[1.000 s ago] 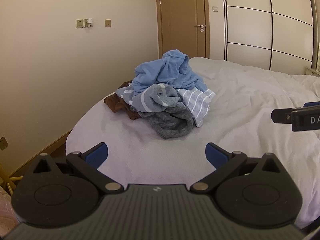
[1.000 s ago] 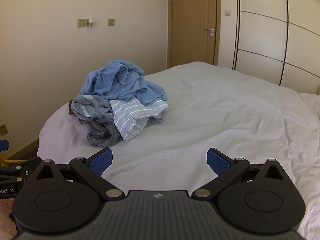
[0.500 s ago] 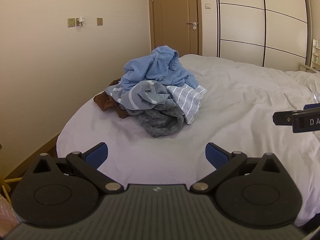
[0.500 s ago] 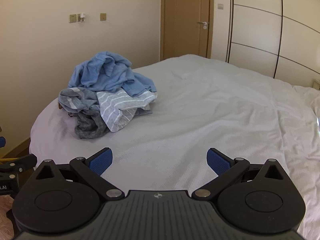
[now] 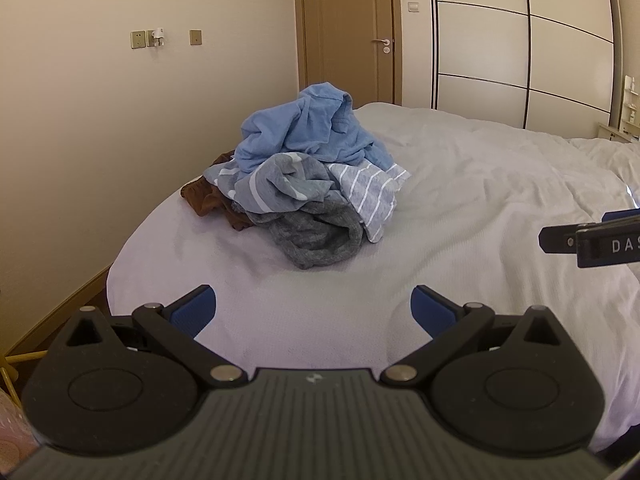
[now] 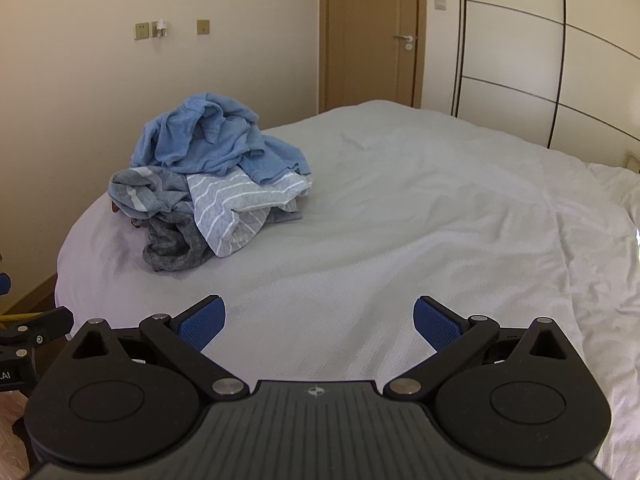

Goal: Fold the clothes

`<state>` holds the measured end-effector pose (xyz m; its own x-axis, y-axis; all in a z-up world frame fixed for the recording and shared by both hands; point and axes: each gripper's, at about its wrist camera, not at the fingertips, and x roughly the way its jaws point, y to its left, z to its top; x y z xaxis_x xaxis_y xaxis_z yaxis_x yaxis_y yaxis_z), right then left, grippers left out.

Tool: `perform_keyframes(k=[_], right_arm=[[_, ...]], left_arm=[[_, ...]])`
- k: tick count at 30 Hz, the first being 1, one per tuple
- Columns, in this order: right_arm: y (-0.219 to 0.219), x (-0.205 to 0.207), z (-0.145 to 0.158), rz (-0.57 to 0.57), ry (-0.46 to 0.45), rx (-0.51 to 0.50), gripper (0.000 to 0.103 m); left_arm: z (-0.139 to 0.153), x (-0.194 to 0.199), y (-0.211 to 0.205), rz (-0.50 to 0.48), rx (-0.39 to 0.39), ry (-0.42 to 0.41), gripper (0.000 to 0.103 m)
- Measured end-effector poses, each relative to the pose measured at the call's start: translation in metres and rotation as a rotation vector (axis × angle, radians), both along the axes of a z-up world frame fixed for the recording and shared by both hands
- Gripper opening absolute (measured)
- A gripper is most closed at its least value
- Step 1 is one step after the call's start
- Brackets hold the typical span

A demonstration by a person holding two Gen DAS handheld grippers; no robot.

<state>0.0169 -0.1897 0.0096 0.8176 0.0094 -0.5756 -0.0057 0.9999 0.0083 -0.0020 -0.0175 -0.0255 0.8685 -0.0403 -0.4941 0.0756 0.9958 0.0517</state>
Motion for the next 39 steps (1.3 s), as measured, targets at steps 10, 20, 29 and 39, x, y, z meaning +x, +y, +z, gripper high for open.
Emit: perform_keyframes(k=[10, 20, 29, 39], right_arm=[[-0.005, 0.005, -0.005, -0.030, 0.019, -0.003, 0.103], [-0.002, 0.014, -0.010, -0.034, 0.037, -0.006, 0.103], [0.014, 0.026, -0.010, -0.007, 0.028, -0.026, 0.103], [0.024, 0.042, -0.007, 0.001, 0.012, -0.045, 0.103]], left_arm=[[-0.004, 0.002, 0.001, 0.000, -0.004, 0.008, 0.102], [-0.009, 0.003, 0.009, 0.005, -0.004, 0.021, 0.102], [-0.009, 0.006, 0.026, 0.030, -0.007, 0.012, 0.102], [-0.007, 0.017, 0.033, 0.008, -0.030, 0.017, 0.102]])
